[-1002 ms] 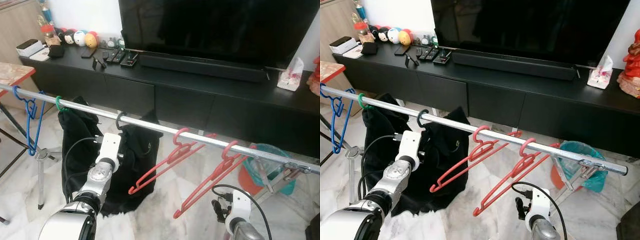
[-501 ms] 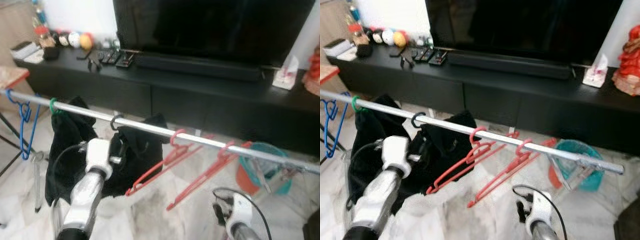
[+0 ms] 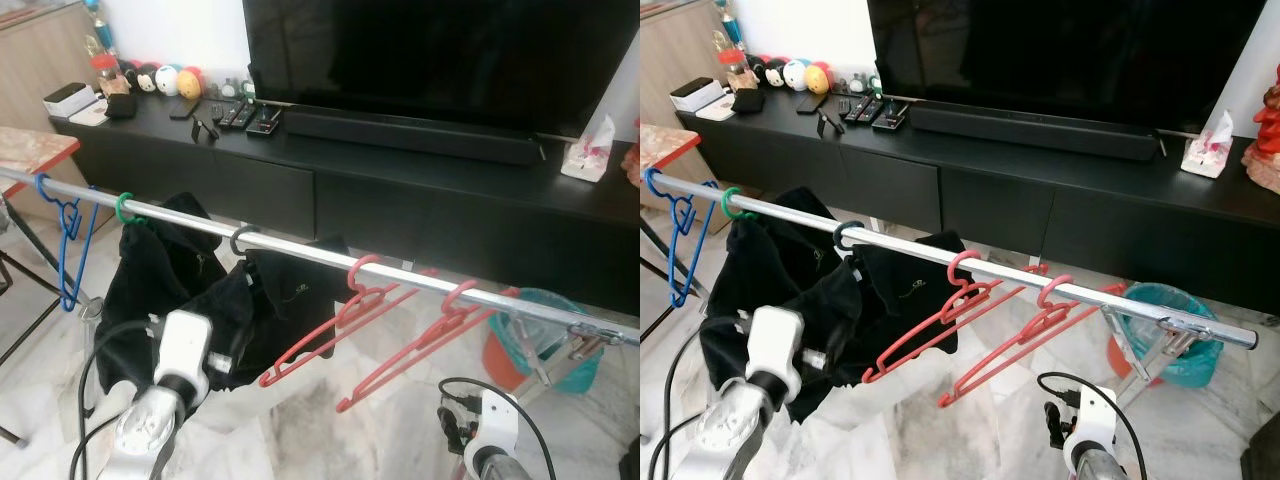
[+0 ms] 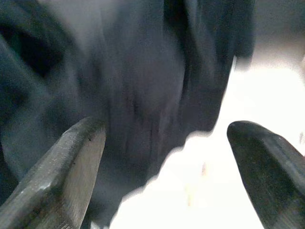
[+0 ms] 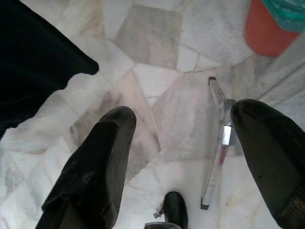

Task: Hang hanger

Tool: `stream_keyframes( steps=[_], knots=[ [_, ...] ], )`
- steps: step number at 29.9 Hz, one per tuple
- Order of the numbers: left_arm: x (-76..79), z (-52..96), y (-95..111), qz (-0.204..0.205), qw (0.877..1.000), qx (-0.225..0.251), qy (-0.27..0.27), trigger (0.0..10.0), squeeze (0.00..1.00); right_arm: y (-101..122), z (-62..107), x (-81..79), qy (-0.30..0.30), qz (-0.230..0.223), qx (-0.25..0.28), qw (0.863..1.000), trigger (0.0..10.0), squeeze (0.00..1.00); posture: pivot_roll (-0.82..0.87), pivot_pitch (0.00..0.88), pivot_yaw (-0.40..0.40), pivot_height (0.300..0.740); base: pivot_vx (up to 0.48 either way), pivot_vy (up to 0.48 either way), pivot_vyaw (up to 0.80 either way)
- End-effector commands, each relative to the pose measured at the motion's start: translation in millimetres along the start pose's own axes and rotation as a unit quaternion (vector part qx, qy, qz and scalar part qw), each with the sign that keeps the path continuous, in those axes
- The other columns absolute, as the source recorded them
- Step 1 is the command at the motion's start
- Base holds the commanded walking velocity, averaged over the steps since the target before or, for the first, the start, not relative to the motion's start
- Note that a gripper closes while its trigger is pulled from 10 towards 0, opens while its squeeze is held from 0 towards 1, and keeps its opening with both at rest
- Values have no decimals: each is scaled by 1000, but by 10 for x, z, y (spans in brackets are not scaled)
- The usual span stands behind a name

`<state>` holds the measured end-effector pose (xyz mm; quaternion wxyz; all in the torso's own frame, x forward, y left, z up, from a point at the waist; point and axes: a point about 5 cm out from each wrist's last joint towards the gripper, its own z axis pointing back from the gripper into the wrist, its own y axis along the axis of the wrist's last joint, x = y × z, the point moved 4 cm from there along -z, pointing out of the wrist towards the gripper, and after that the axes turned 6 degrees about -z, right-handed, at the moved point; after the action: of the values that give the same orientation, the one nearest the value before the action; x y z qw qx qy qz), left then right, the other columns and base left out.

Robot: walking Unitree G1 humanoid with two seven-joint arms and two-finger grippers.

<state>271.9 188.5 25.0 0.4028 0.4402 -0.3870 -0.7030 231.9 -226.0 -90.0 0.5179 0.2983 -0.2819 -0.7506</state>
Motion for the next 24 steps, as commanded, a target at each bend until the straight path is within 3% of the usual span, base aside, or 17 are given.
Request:
stream_keyframes(
  steps=[1,7,16,20,24],
  knots=[
    [50,29,-253,-2,999,-50,-6,10000,0,7,-7,-15,-5,3,1,1000,10000,0,-128,0,48,740,0,0,0],
    [196,-49,-617,20,991,-130,-16,10000,0,2,-21,-12,-26,12,-9,1000,10000,0,-131,0,45,740,0,0,0],
    [281,-146,-909,64,975,-213,11,10000,0,-149,15,0,-26,15,-35,999,10000,0,-137,0,42,740,0,0,0],
    [321,-74,-1135,129,953,-268,53,10000,0,-313,67,59,-39,-12,-63,997,10000,0,-150,0,37,740,0,0,0],
    [348,-59,-1172,154,947,-276,61,10000,0,-372,96,108,-47,-18,-71,996,10000,0,-155,0,36,740,0,0,0]
  ],
)
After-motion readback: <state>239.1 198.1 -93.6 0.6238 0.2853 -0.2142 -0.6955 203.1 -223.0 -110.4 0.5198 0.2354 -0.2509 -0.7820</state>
